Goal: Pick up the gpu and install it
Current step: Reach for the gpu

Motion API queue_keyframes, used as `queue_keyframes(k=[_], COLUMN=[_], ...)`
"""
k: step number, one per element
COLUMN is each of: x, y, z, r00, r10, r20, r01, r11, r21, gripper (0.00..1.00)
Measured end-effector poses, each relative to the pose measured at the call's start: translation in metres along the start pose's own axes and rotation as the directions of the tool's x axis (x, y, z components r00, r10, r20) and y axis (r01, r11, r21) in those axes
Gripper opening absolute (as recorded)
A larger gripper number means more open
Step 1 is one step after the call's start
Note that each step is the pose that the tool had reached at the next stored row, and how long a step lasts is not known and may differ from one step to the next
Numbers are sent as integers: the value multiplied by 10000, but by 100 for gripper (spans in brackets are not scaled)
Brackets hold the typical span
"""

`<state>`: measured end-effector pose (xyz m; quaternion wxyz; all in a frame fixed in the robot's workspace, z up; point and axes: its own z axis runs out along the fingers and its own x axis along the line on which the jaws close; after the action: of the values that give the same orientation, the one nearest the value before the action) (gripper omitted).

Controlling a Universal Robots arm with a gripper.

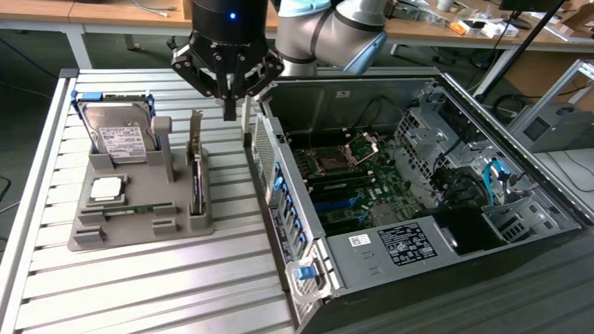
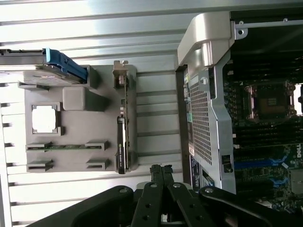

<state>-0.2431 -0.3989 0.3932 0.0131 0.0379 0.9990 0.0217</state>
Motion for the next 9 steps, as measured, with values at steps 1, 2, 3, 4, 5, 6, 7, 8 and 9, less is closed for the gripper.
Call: queue_keyframes(k=[1, 2, 3, 4, 5, 6, 7, 8, 9], x=[6, 9, 14, 18, 23, 28, 33, 39, 45], y=[0, -1, -1, -1, -2, -2, -3, -3, -4], z=[0, 0, 0, -1, -1, -1, -1, -1, -1], r00=[10000, 10000, 10000, 10000, 10000, 10000, 10000, 10000, 10000], r10=[-1, -1, 0, 0, -1, 0, 0, 0, 0], r20=[0, 0, 0, 0, 0, 0, 0, 1, 0], r01=[1, 1, 0, 0, 1, 0, 0, 0, 0], r11=[10000, 10000, 10000, 10000, 10000, 10000, 10000, 10000, 10000], r21=[0, 0, 0, 0, 0, 0, 0, -1, 0], gripper=[11, 11, 11, 11, 11, 11, 11, 11, 11])
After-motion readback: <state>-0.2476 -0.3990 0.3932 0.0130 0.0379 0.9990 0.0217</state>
